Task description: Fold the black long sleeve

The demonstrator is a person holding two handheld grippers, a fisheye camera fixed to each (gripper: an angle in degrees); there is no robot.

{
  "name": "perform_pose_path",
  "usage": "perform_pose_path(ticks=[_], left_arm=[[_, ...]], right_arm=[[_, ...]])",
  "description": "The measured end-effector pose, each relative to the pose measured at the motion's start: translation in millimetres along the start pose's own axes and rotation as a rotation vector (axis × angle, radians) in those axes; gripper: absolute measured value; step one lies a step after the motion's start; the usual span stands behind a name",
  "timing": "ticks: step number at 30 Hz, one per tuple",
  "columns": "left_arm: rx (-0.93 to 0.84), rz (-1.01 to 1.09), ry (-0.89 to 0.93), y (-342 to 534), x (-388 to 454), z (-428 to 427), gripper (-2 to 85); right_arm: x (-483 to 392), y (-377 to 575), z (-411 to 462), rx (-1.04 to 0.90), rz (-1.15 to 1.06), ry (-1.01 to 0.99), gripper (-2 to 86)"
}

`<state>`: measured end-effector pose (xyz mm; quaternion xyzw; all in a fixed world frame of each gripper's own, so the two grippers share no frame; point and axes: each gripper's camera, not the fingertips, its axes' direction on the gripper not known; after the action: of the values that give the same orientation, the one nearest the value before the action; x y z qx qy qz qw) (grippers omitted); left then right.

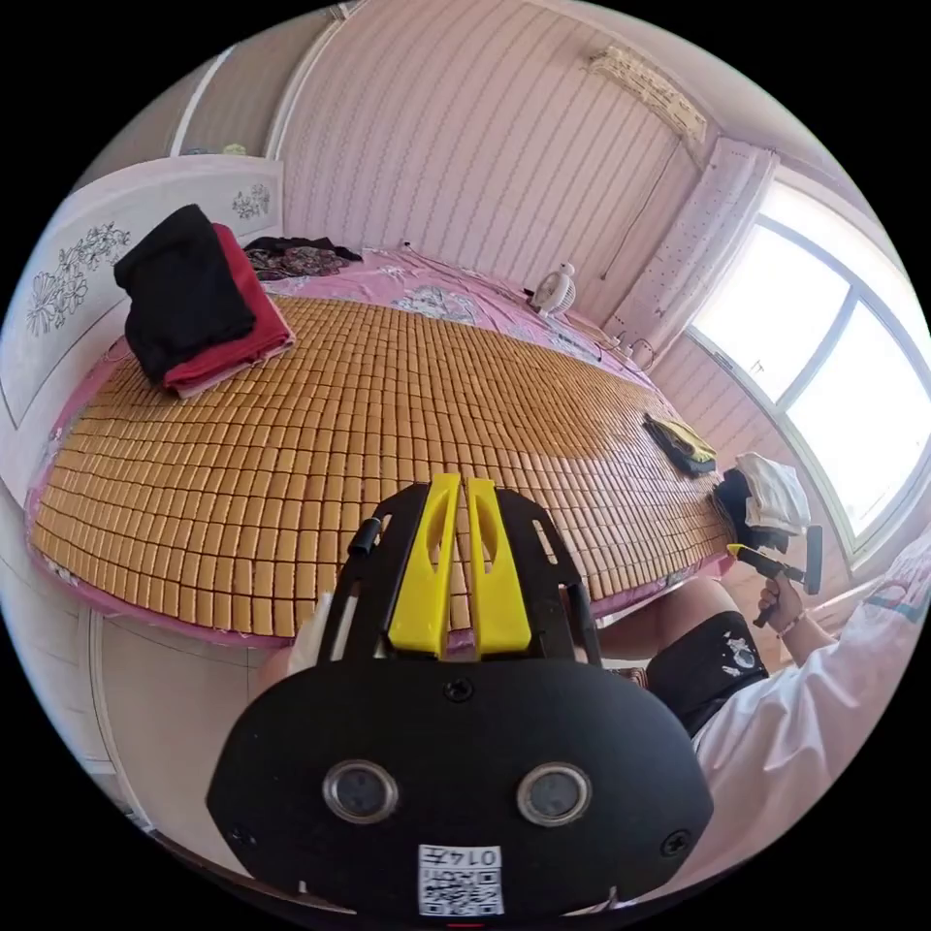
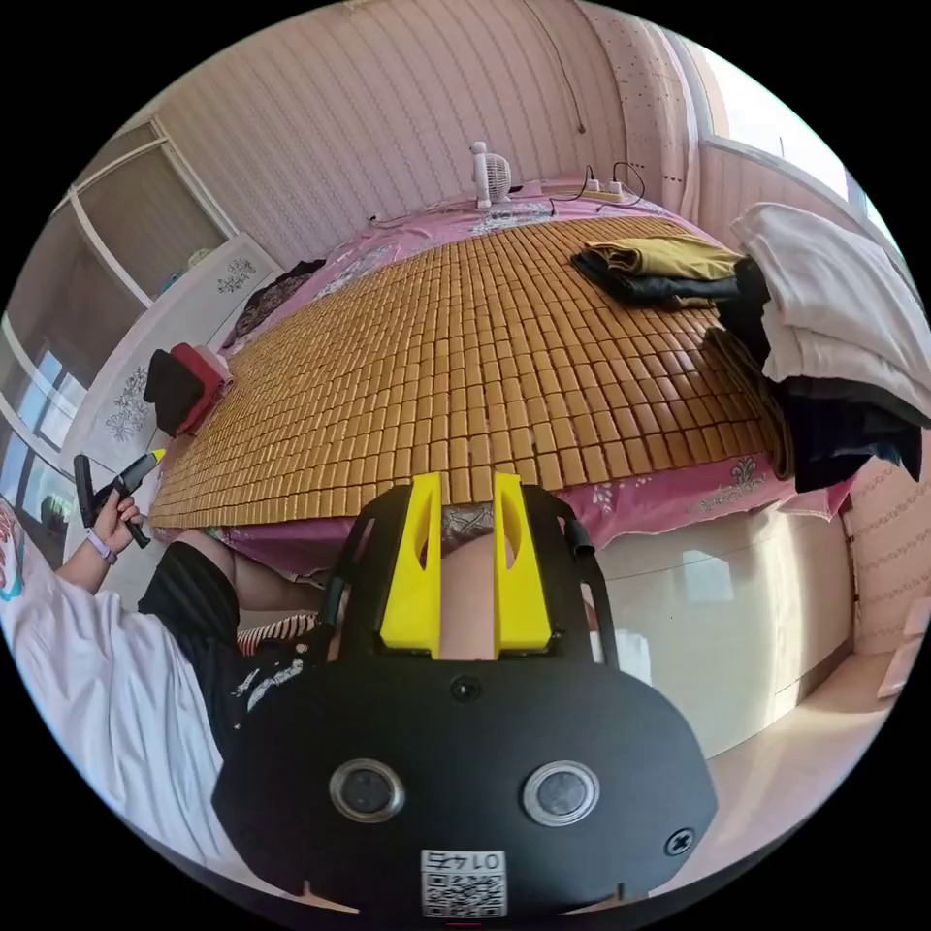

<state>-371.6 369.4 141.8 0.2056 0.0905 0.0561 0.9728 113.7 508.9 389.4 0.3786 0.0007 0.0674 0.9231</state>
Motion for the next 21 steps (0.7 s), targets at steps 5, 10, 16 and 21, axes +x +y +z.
perform_pose_path(ticks=[5, 10, 16, 21], left_arm=[[0.139, -0.119, -0.042, 29.8, -49.3, -51.6, 2.7], [0.188, -0.232, -0.092, 59.2, -104.5, -83.0, 4.6], [0.219, -0.281, -0.227, 61.8, -163.4, -96.2, 5.0], [0.256, -0.326, -0.224, 38.9, -224.2, -86.4, 6.3]], right_arm=[[-87.9, -48.9, 21.6, -0.024, -0.238, -0.142, 8.8], [-198.9, -87.5, 64.8, -0.116, -0.499, -0.294, 8.8], [-345.4, -129.9, 127.0, -0.253, -0.789, -0.44, 7.9], [-483.0, -161.1, 179.7, -0.432, -1.138, -0.446, 5.9]])
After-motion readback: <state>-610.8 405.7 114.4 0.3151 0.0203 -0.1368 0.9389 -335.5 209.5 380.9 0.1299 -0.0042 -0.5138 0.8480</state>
